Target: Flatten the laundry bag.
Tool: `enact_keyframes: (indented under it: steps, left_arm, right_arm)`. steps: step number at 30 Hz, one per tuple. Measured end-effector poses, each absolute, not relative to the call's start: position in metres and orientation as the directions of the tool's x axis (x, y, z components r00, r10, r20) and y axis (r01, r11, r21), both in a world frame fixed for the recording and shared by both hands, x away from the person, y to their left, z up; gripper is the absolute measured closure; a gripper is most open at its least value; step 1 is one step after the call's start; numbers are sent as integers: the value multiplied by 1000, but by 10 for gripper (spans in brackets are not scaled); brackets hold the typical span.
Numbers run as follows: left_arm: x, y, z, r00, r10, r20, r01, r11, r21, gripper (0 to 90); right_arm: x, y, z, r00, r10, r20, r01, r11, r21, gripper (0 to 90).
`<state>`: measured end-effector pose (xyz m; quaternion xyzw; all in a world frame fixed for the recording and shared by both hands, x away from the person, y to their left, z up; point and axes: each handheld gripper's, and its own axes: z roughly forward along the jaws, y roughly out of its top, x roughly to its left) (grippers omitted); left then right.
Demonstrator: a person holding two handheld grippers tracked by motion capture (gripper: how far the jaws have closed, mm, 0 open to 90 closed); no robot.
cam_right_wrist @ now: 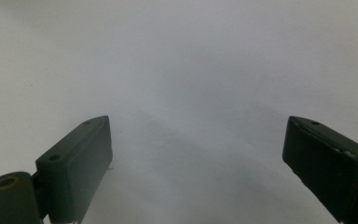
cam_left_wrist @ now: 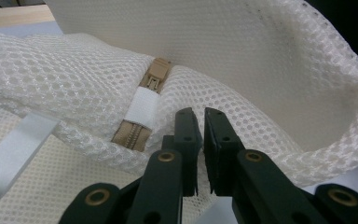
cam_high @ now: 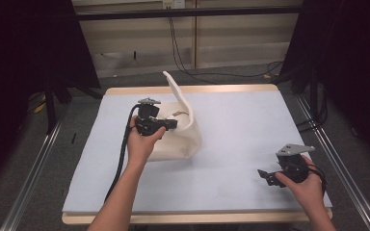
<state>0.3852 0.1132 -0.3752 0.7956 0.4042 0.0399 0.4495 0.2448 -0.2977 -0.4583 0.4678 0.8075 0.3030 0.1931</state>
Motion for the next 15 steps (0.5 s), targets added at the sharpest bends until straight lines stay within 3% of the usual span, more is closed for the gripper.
enact_keyframes:
  steps: [7, 13, 15]
  left_arm:
    - [386, 106, -377, 670, 684, -288, 603, -275, 749, 744]
    - [385, 103, -377, 671, 682, -292, 600, -268, 754, 580]
    - [385, 103, -377, 678, 678, -285, 596, -280, 752, 563]
  right_arm:
    - [245, -297, -459, -490, 871, -25, 642, 380, 665, 77]
    - [245, -297, -460, -493, 869, -39, 640, 392, 661, 77]
    - [245, -297, -460, -498, 866, -41, 635, 396, 664, 77]
